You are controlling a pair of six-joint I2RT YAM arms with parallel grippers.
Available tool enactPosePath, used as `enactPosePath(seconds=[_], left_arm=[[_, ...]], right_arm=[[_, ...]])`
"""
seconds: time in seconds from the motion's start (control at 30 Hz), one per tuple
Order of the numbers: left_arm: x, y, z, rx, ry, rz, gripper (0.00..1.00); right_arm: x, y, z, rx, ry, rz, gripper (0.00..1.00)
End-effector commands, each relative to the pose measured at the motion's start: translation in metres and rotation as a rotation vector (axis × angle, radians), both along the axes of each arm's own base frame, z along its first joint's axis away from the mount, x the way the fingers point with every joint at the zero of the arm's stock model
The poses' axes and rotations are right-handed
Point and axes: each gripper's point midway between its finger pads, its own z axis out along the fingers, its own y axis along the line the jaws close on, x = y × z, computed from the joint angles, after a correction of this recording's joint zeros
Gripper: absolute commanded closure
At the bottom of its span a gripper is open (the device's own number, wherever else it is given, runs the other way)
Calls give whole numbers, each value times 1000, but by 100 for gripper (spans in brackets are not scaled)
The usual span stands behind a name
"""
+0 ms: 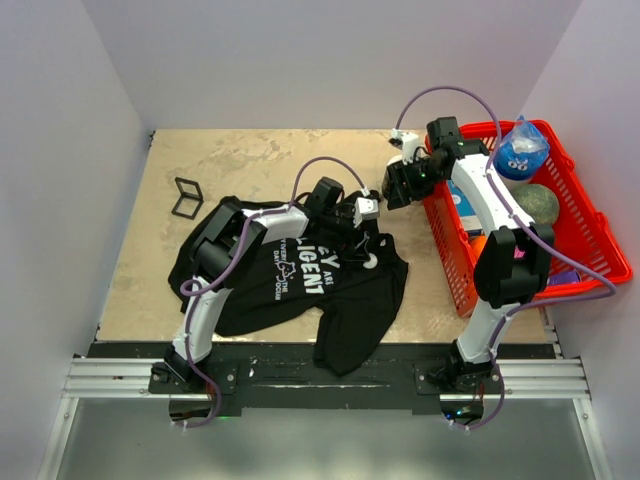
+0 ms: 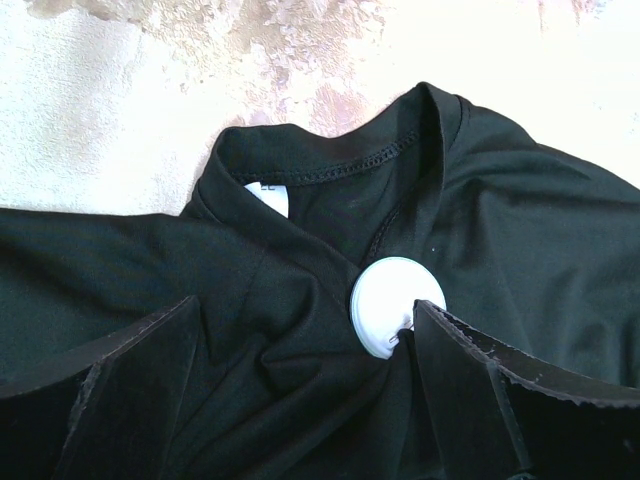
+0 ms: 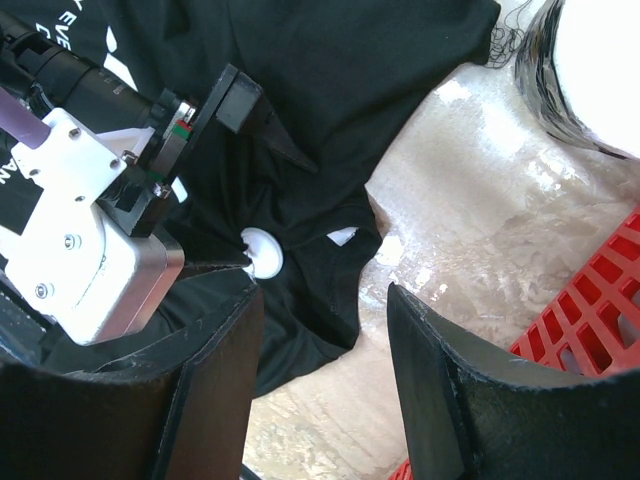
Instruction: Remove the brooch from the garment
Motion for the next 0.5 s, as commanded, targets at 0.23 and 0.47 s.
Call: enactPosePath(seconds=[0.23, 0.47], left_arm=[[-19, 10, -28, 60, 60, -45, 7], [-2, 13, -42, 125, -8, 16, 8]], right_arm=[[11, 4, 11, 32, -27, -4, 44], [13, 5, 11, 35, -25, -3, 44]])
